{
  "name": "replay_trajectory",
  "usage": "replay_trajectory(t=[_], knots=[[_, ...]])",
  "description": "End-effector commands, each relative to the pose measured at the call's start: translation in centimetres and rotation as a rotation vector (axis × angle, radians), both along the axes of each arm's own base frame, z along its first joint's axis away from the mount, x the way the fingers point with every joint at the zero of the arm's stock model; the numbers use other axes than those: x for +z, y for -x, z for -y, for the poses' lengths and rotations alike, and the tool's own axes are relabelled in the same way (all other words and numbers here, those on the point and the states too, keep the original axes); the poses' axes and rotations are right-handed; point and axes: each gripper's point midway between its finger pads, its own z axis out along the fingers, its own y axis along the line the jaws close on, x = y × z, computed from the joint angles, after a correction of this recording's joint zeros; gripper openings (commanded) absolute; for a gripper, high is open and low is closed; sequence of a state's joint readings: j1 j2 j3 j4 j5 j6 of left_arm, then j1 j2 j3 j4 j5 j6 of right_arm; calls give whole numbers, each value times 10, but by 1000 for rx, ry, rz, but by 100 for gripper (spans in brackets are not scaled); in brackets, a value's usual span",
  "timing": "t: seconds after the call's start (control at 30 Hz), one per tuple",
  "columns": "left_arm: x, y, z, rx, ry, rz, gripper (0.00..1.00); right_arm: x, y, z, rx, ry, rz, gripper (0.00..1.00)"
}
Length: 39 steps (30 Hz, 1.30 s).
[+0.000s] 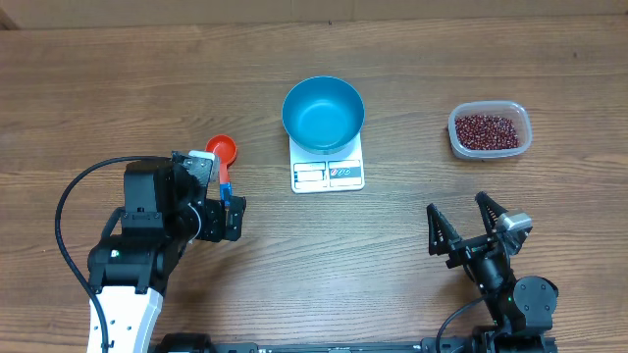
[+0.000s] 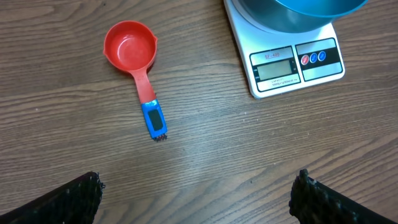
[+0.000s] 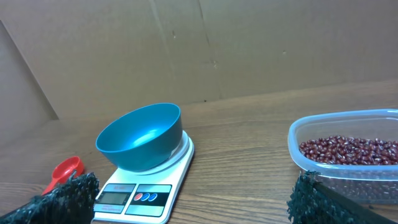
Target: Scoop item into bowl and weigh 150g on scale
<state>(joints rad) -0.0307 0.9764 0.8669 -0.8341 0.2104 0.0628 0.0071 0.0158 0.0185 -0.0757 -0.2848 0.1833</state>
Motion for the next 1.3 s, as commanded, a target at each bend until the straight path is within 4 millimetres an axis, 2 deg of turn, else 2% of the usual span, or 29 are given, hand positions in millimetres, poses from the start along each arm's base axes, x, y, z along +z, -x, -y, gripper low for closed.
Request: replay_trajectory(t=[0.0,1.27], knots=[[12,-5,2,-21,2,34,100,-2,-1,1,-5,-6,-5,100],[13,-7,-2,-9,-14,41,100,-2,-1,1,-5,-6,-5,100]])
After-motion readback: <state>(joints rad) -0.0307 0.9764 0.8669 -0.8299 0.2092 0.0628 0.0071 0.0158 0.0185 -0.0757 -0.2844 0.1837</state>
